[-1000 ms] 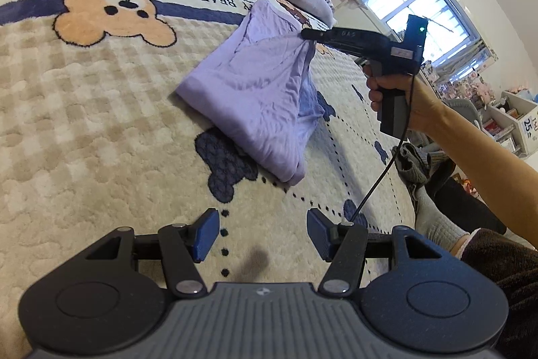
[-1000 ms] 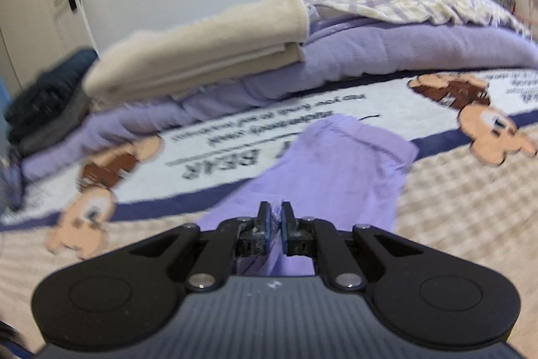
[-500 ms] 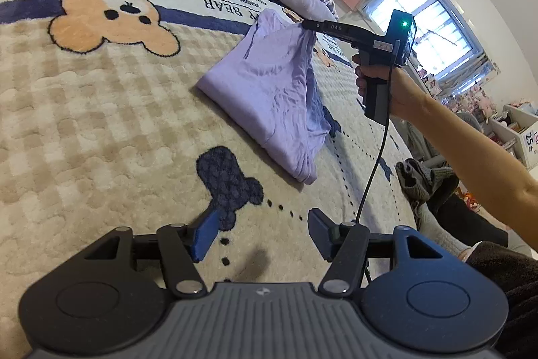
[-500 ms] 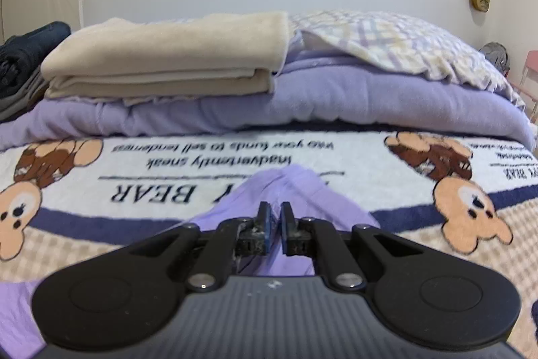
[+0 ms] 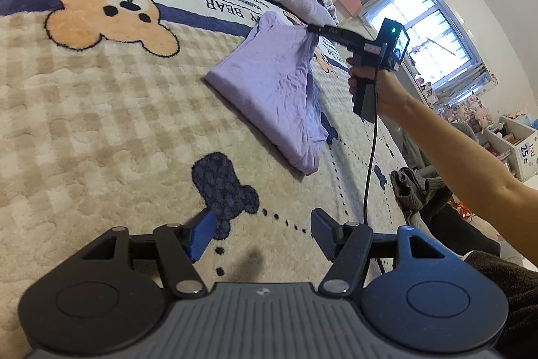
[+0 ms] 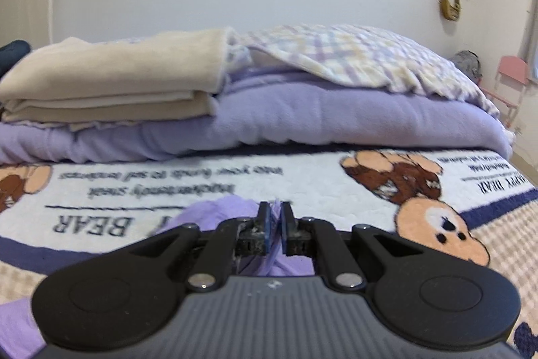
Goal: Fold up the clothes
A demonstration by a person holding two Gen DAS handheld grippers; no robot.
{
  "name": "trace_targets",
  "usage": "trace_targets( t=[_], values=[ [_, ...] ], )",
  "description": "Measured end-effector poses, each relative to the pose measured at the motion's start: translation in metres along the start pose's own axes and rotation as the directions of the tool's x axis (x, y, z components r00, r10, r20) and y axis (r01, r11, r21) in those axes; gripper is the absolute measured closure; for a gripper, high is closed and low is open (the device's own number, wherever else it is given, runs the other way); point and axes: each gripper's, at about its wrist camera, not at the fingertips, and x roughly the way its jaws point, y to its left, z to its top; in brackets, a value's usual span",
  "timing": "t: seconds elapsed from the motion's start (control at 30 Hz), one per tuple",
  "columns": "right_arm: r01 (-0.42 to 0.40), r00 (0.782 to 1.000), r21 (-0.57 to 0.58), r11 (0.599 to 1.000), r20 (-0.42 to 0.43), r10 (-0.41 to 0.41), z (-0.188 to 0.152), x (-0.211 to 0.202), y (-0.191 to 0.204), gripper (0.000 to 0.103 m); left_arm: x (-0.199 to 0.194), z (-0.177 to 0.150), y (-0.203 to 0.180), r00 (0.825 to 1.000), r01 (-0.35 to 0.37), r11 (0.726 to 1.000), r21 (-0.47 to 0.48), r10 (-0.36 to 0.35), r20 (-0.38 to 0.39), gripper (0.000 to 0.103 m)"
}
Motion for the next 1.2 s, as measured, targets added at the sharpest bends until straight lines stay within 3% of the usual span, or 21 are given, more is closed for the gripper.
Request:
trace_targets(
  t=[0.13, 0.17, 0.23, 0.3, 0.33, 0.5, 0.6, 0.7, 0.83, 0.97, 1.0, 1.07, 1.13, 1.2],
  values=[
    [0.031, 0.997, 0.032, 0.999, -0.075, -0.029, -0.011, 0.009, -0.006, 0.089, -0.001, 0.004, -0.008, 0.998, -0.058, 0.998, 0.017, 0.057, 0.035, 0.039],
    [0.042, 0.995, 0.042, 0.998, -0.087, -0.038, -0.013, 0.008, -0.007, 0.087, 0.001, 0.007, -0.013, 0.993, -0.106, 0.994, 0.021, 0.105, 0.043, 0.039],
    [0.07, 0.993, 0.066, 0.995, -0.104, -0.063, -0.012, 0.005, -0.01, 0.07, 0.005, 0.012, -0.021, 0.986, -0.16, 0.987, 0.006, 0.16, 0.046, 0.039],
    [0.075, 0.991, 0.08, 0.994, -0.113, -0.065, -0.008, -0.002, -0.01, 0.07, 0.008, 0.016, -0.026, 0.979, -0.2, 0.98, -0.002, 0.2, 0.046, 0.04],
    [0.066, 0.991, 0.081, 0.995, -0.123, -0.056, -0.003, -0.006, -0.009, 0.07, 0.013, 0.02, -0.031, 0.968, -0.245, 0.969, -0.017, 0.246, 0.05, 0.04],
    [-0.026, 0.973, 0.098, 0.995, -0.226, 0.048, 0.02, -0.009, 0.01, 0.072, 0.024, 0.036, -0.036, 0.95, -0.294, 0.95, -0.106, 0.303, 0.081, 0.041],
    [-0.07, 0.951, 0.2, 0.977, -0.281, 0.126, 0.032, -0.001, 0.021, 0.072, 0.035, 0.046, -0.043, 0.932, -0.332, 0.937, -0.114, 0.344, 0.112, 0.041],
    [-0.052, 0.932, 0.292, 0.955, -0.329, 0.152, 0.038, 0.015, 0.031, 0.072, 0.041, 0.05, -0.041, 0.919, -0.353, 0.924, -0.146, 0.372, 0.13, 0.042],
    [0.035, 0.921, 0.328, 0.944, -0.377, 0.097, 0.039, 0.033, 0.046, 0.073, 0.046, 0.056, -0.036, 0.91, -0.351, 0.916, -0.195, 0.383, 0.16, 0.042],
    [0.125, 0.9, 0.269, 0.955, -0.436, 0.005, 0.034, 0.052, 0.061, 0.073, 0.052, 0.06, -0.03, 0.903, -0.346, 0.91, -0.23, 0.39, 0.182, 0.042],
    [0.139, 0.897, 0.253, 0.957, -0.442, -0.013, 0.033, 0.053, 0.062, 0.077, 0.053, 0.06, -0.03, 0.901, -0.345, 0.909, -0.235, 0.39, 0.188, 0.042],
    [0.166, 0.898, 0.227, 0.96, -0.437, -0.052, 0.03, 0.054, 0.063, 0.088, 0.055, 0.061, -0.03, 0.899, -0.341, 0.91, -0.236, 0.389, 0.202, 0.042],
    [0.164, 0.913, 0.294, 0.941, -0.406, -0.032, 0.027, 0.048, 0.053, 0.097, 0.056, 0.06, -0.03, 0.898, -0.337, 0.912, -0.236, 0.386, 0.211, 0.042],
    [0.137, 0.933, 0.349, 0.927, -0.36, -0.002, 0.028, 0.042, 0.044, 0.098, 0.057, 0.058, -0.031, 0.896, -0.339, 0.914, -0.221, 0.386, 0.221, 0.042]
  ],
)
